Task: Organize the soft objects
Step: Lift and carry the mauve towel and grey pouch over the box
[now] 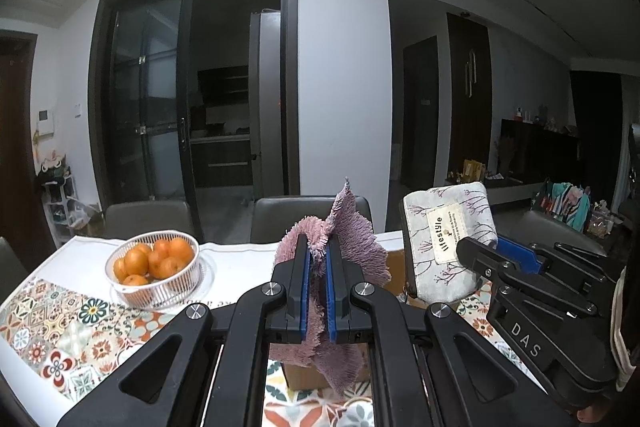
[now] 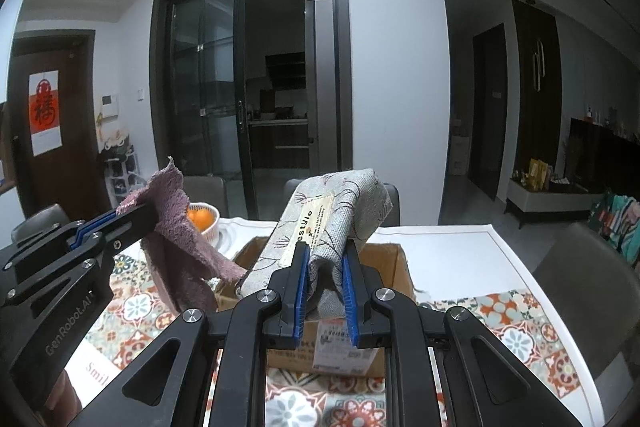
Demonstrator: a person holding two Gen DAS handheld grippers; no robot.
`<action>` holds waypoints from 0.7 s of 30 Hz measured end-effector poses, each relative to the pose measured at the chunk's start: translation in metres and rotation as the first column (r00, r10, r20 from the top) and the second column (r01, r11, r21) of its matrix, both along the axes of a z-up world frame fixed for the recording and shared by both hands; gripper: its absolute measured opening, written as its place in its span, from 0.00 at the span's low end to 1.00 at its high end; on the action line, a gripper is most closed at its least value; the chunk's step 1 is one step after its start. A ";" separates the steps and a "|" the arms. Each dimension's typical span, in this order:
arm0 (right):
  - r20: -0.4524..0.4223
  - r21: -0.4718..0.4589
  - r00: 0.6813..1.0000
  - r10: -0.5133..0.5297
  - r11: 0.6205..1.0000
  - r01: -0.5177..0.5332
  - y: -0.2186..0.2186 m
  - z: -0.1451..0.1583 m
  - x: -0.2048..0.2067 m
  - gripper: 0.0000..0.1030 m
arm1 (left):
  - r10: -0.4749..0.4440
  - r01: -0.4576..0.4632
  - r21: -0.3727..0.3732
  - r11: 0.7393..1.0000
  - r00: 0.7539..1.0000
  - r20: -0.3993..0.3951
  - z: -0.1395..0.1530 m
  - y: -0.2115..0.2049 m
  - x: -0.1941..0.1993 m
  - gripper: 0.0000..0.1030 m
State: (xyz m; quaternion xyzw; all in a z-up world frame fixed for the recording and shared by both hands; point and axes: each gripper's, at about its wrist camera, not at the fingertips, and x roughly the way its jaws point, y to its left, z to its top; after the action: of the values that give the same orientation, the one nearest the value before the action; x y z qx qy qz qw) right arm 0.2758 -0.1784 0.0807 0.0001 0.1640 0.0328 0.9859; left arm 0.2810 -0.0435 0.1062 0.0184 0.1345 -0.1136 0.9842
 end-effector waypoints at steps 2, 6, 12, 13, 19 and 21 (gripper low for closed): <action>0.000 0.000 1.000 -0.004 1.000 0.004 -0.002 0.001 0.006 0.17 | -0.013 0.013 -0.008 1.000 1.000 -0.002 0.002 -0.002 0.008 0.08; -0.008 0.006 1.000 -0.007 1.000 0.007 -0.008 0.001 0.018 0.17 | -0.030 0.030 -0.022 0.999 0.999 -0.013 0.003 -0.005 0.028 0.08; -0.030 0.000 0.999 -0.017 1.000 0.017 -0.014 0.002 0.039 0.17 | -0.046 0.045 -0.036 0.998 0.998 -0.044 -0.002 -0.012 0.058 0.08; -0.033 -0.003 0.999 -0.024 1.000 0.023 -0.016 0.002 0.043 0.17 | -0.050 0.048 -0.036 0.998 0.997 -0.052 -0.004 -0.013 0.064 0.08; -0.061 -0.006 0.997 -0.037 0.999 0.036 -0.023 -0.003 0.067 0.17 | -0.053 0.051 -0.028 0.998 0.996 -0.072 -0.011 -0.023 0.094 0.08; -0.070 -0.015 0.997 -0.043 0.999 0.042 -0.024 -0.006 0.074 0.17 | -0.048 0.047 -0.017 0.999 0.997 -0.068 -0.010 -0.026 0.101 0.08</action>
State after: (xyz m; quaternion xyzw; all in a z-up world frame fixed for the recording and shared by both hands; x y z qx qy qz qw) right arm 0.3502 -0.2021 0.0751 -0.0021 0.1989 0.0106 0.9800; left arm 0.3821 -0.0697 0.0960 0.0103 0.1668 -0.1387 0.9761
